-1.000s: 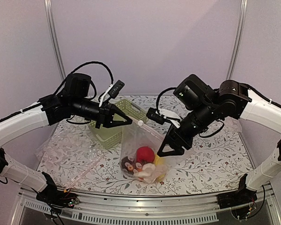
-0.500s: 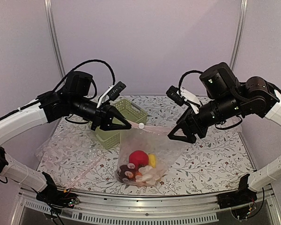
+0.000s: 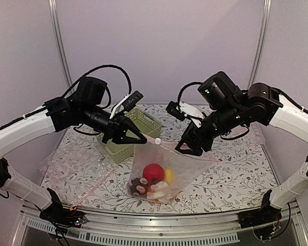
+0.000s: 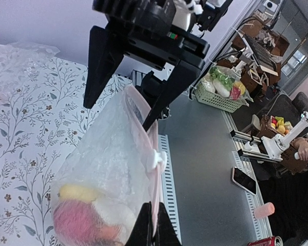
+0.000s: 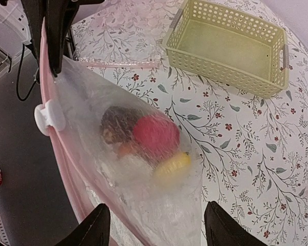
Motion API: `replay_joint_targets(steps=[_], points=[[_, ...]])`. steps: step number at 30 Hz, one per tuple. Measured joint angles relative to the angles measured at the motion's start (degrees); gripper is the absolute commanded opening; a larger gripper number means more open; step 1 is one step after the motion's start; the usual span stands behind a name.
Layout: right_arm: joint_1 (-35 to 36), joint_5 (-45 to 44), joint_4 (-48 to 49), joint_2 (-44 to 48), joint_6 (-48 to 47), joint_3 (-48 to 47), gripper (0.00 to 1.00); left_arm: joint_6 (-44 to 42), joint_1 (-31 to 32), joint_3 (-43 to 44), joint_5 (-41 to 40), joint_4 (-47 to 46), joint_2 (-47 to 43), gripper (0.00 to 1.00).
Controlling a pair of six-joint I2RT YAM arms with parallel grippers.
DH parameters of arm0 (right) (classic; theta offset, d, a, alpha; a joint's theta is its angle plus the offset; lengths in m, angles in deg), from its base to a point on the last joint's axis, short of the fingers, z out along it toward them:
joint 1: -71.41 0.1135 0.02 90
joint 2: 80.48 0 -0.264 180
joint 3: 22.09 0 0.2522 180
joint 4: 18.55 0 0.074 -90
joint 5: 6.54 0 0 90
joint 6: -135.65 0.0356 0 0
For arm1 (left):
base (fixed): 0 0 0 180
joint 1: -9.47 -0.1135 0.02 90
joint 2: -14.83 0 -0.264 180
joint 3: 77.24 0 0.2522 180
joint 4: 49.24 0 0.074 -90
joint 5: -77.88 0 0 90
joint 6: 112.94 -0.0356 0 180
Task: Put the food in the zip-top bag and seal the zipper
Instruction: Pass from the left arm to the right
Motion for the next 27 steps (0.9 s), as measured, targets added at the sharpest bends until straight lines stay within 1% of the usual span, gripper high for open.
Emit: replay_joint_targets(steps=[5, 9, 10, 12, 13, 14, 15, 16, 17, 19, 20, 22, 23, 24, 27], points=[[0.02, 4.52, 1.55, -2.62, -2.38, -1.18, 0.51, -0.74, 0.17, 1.51, 0.52, 0.35, 1.31, 0.00], [0.02, 7.58, 3.74, -4.39, -3.10, -2.91, 0.48, -1.16, 0.24, 2.49, 0.92, 0.63, 2.49, 0.00], [0.02, 8.20, 4.31, -4.74, -3.10, -3.37, 0.45, -1.22, 0.24, 2.58, 0.94, 0.72, 2.69, 0.00], [0.11, 9.22, 5.29, -5.22, -3.02, -3.91, 0.33, -1.81, 0.24, 3.02, 0.81, 0.92, 3.08, 0.00], [0.15, 9.49, 5.51, -5.33, -3.10, -4.00, 0.20, -2.08, 0.24, 3.26, 0.70, 1.07, 3.21, 0.00], [0.20, 9.75, 5.79, -5.44, -2.45, -4.00, 0.11, -2.40, 0.24, 3.52, 0.52, 1.27, 3.32, 0.00], [0.24, 9.81, 6.10, -5.51, -2.34, -4.02, 0.04, -2.67, 0.24, 3.82, 0.28, 1.49, 3.48, 0.00], [0.31, 9.84, 6.69, -5.57, -2.08, -4.00, 0.00, -2.95, 0.24, 4.24, -0.11, 1.62, 3.67, 0.06], [0.39, 9.81, 7.69, -5.68, -0.68, -3.89, 0.00, -3.21, 0.24, 4.57, -0.59, 1.66, 3.85, 0.18], [0.42, 9.35, 9.66, -5.66, 0.63, -3.15, 0.00, -3.69, 0.26, 5.33, -2.58, 1.77, 4.13, 0.50], [0.46, 9.03, 10.86, -5.64, 1.57, -2.62, 0.00, -3.61, 0.26, 5.70, -4.52, 1.99, 4.15, 0.61], [0.44, 8.17, 12.92, -5.57, 3.28, -1.73, 0.00, -3.50, 0.28, 6.27, -9.20, 2.38, 4.09, 0.76], [0.44, 7.69, 13.77, -5.51, 4.04, -1.46, 0.00, -3.34, 0.28, 6.36, -11.63, 2.29, 3.91, 0.89], [0.52, 7.32, 14.49, -5.49, 4.79, -1.36, 0.00, -3.02, 0.28, 6.36, -14.10, 1.79, 3.58, 0.98], [1.11, 6.25, 16.13, -5.31, 6.86, -0.96, 0.00, -2.64, 0.37, 5.40, -19.34, -0.90, 0.66, 1.00]])
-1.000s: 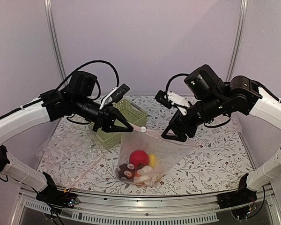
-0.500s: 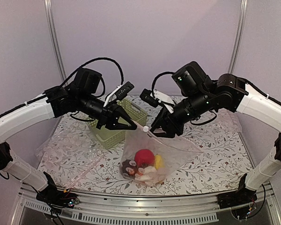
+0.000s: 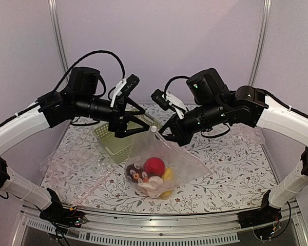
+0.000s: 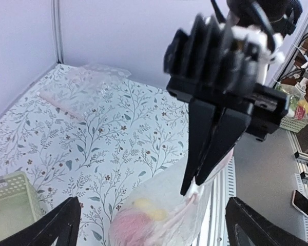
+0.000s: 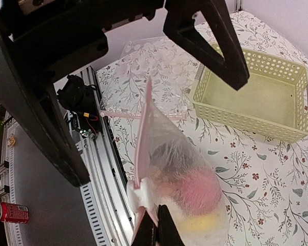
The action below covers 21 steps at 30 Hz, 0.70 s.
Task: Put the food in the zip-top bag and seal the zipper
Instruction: Pass from the left arm to the right
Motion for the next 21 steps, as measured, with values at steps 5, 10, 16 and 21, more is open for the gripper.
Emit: replay_joint_targets(steps=[5, 10, 16, 21], points=[[1.14, -3.63, 1.22, 1.07, 2.71, 1.16, 0.00, 1.55, 2.49, -1.27, -9.81, -3.52, -7.58, 0.99], [2.19, -11.54, 2.69, 3.06, 7.41, 3.26, 0.00, 6.88, 7.91, -1.33, -26.14, -3.50, -12.13, 1.00], [3.30, -20.17, 5.97, 4.07, 12.98, 4.07, 0.00, 23.15, 9.81, -4.72, -29.42, -6.49, -11.32, 0.94], [4.15, -24.98, 7.91, 3.98, 15.87, 4.48, 0.00, 32.68, 14.29, -6.88, -29.55, -8.17, -5.03, 0.89]])
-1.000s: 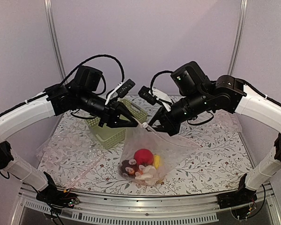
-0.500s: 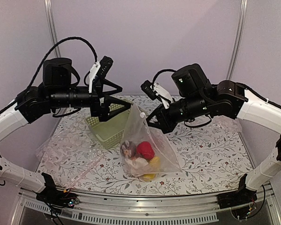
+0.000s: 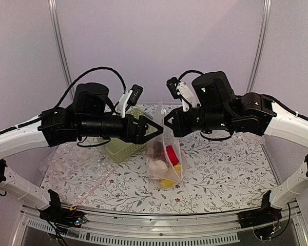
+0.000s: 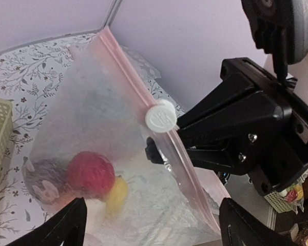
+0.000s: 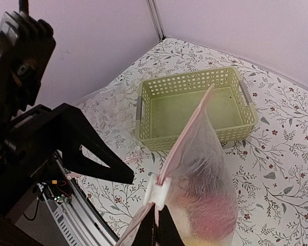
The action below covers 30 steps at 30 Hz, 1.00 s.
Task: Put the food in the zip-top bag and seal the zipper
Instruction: Pass from the left arm to the right, then pass from the right arm to the left
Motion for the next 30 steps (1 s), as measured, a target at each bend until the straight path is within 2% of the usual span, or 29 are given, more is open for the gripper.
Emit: replay_joint_targets(steps=[4, 9, 12, 16, 18, 21, 23, 30], points=[[0.79, -2.80, 0.85, -0.72, 1.64, 0.00, 0.00, 4.07, 1.66, -0.04, -0.11, -0.42, 2.84, 0.84], [1.44, -4.90, 1.25, -2.10, 2.32, 0.00, 0.00, 6.36, 1.75, -0.02, -1.01, -0.98, 3.30, 0.64], [1.68, -5.40, 1.25, -2.49, 2.67, 0.00, 0.00, 6.62, 1.84, 0.00, -1.95, -0.48, 3.67, 0.48], [1.68, -5.86, 1.20, -2.82, 2.86, 0.00, 0.00, 6.54, 1.86, 0.00, -3.17, 0.61, 4.00, 0.35], [1.68, -6.16, 1.18, -3.19, 2.86, 0.00, 0.00, 6.21, 1.90, 0.00, -4.24, 1.07, 4.00, 0.18], [1.68, -6.45, 1.14, -3.85, 2.86, 0.00, 0.00, 5.97, 1.95, 0.00, -5.46, 1.95, 4.00, 0.05], [1.68, -6.67, 0.92, -4.02, 2.86, 0.00, 0.00, 5.51, 1.99, 0.00, -6.03, 2.14, 4.00, 0.00], [1.79, -7.63, 0.33, -4.00, 3.54, 0.28, 0.00, 4.83, 1.99, 0.00, -9.27, 3.15, 3.74, 0.00]])
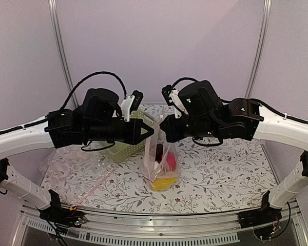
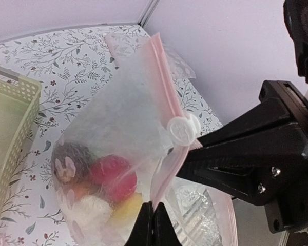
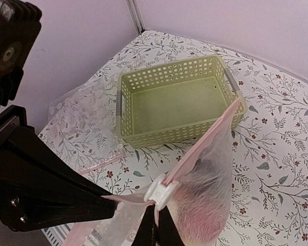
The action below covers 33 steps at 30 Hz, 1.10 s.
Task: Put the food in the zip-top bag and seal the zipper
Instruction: Pass from the right arm to the left
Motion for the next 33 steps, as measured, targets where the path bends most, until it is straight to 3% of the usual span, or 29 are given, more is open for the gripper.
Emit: replay_joint_targets(steps=[33], points=[[1.01, -2.78, 0.90, 4.90, 5.51, 6.27, 0.00, -0.66, -1.53, -3.32, -2.64, 3.63, -6.60, 0.00]])
